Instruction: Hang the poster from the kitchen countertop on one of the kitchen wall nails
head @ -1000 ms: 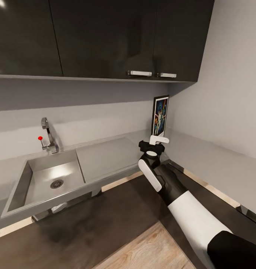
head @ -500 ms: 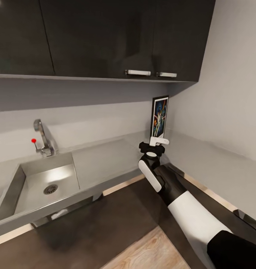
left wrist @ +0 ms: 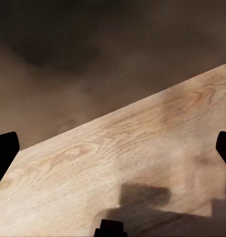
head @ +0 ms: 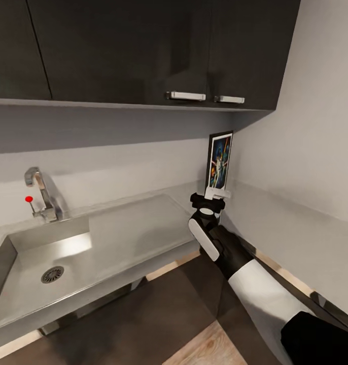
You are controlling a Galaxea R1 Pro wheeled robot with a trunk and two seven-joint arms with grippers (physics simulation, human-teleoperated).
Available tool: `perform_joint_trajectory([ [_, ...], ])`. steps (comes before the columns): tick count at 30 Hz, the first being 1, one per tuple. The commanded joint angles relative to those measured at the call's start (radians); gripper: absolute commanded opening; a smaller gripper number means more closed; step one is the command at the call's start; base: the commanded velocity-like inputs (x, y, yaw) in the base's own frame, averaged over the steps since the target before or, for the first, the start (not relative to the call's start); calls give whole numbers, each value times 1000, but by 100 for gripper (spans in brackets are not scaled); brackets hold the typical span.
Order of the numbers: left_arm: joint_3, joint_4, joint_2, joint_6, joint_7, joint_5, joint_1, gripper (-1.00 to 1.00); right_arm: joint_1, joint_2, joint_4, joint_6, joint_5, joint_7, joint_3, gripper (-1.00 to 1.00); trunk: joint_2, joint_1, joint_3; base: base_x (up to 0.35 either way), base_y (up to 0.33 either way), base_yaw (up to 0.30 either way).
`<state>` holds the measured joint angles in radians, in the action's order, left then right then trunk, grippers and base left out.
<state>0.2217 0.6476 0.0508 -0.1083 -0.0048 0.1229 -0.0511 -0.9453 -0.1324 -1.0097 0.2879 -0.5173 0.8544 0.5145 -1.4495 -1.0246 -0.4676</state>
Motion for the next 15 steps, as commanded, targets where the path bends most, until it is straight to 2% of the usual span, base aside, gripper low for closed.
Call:
perform_joint_trajectory([
  [1, 5, 1, 1, -2, 0, 11, 0, 100, -1, 0, 0, 6, -4, 6, 2, 100, -1, 0, -1, 112, -11, 0],
  [8, 5, 1, 0, -2, 0, 11, 0, 100, -1, 1, 24, 3, -5, 5, 2, 100, -1, 0, -1, 70, -4, 0],
  [15, 5, 1, 1, -2, -1, 11, 0, 100, -1, 1, 34, 1, -6, 5, 2, 100, -1, 0, -1, 217, -1, 0],
])
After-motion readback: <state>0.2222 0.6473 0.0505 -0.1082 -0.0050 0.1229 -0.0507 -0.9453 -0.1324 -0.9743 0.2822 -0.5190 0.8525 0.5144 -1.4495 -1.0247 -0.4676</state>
